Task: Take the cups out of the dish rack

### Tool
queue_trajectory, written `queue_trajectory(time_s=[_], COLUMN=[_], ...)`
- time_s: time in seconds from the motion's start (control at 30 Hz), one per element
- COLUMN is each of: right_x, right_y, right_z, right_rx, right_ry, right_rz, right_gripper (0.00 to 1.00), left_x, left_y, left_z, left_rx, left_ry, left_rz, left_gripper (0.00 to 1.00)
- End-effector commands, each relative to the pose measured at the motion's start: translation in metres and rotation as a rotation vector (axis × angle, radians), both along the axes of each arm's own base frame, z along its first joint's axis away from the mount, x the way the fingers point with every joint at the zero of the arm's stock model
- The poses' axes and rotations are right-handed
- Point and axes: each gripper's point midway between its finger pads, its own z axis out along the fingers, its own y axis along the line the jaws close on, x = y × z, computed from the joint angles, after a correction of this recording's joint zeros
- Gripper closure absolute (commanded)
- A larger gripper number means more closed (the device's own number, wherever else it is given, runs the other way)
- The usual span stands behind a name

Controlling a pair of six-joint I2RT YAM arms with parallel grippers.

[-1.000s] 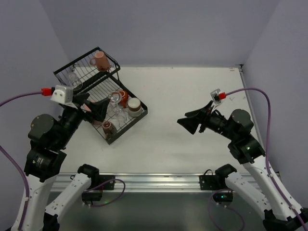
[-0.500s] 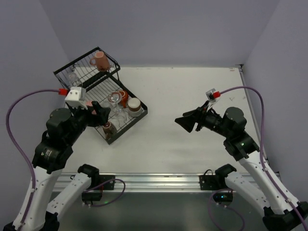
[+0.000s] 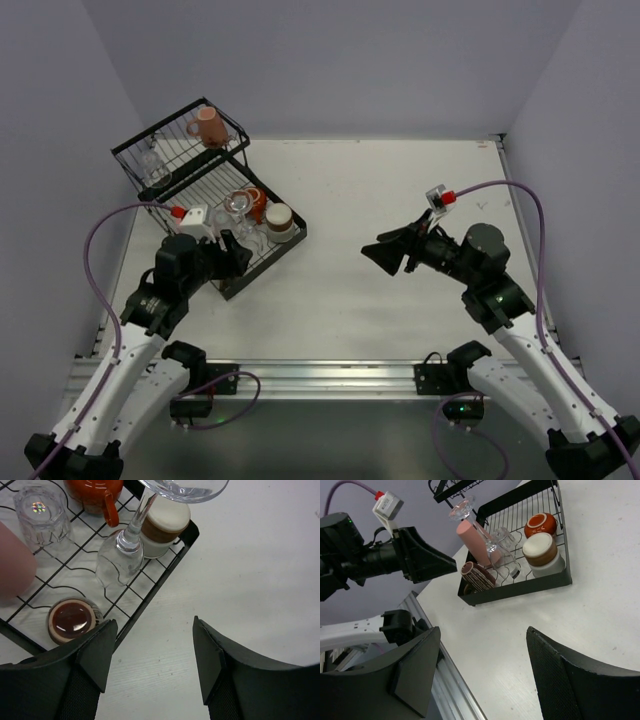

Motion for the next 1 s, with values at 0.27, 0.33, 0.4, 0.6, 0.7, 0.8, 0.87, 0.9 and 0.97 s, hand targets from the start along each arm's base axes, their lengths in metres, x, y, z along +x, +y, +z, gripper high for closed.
queue_trajectory(time_s=[0.27,0.33,0.4,0.6,0.7,0.8,0.87,0.9,0.97], right_x=[-0.006,-0.008,-0.01,-0.013,-0.013,-0.016,-0.017,-0.018,-0.019], right_y=[0.006,0.008,0.01,0.011,0.01,0.012,0.012,0.013,0.014], right_z=[0.014,0.013,0.017,0.016,0.016,0.018,0.019,0.019,0.019], right_rx=[0.037,0.041,0.05,0.054,0.056,0.06,0.061,0.063,0.065], right_ry=[-0.055,-0.046,-0.064,-0.063,-0.067,-0.067,-0.067,-0.067,-0.065], right_rz=[0.053,0.066,0.089,0.103,0.105,0.12,0.131,0.134,0.144], right_gripper=[0.28,0.28,0.28,0.28,0.28,0.28,0.28,0.28,0.28], left_x=[0.039,0.041,0.044,0.056,0.06,0.065,0.068,0.068,0.07], left_y=[-0.01,-0.009,-0.011,-0.002,0.003,0.004,0.005,0.006,0.006], left_z=[0.028,0.028,0.027,0.033,0.035,0.033,0.032,0.031,0.032], left_rx=[-0.149,-0.127,-0.12,-0.059,-0.039,-0.032,-0.017,-0.013,-0.008], left_ry=[-0.387,-0.416,-0.445,-0.496,-0.515,-0.526,-0.536,-0.542,-0.562], left_rz=[0.025,0.018,0.008,0.048,0.075,0.086,0.09,0.094,0.092], left_gripper=[0.38,0.4,0.42,0.44,0.44,0.44,0.45,0.45,0.45])
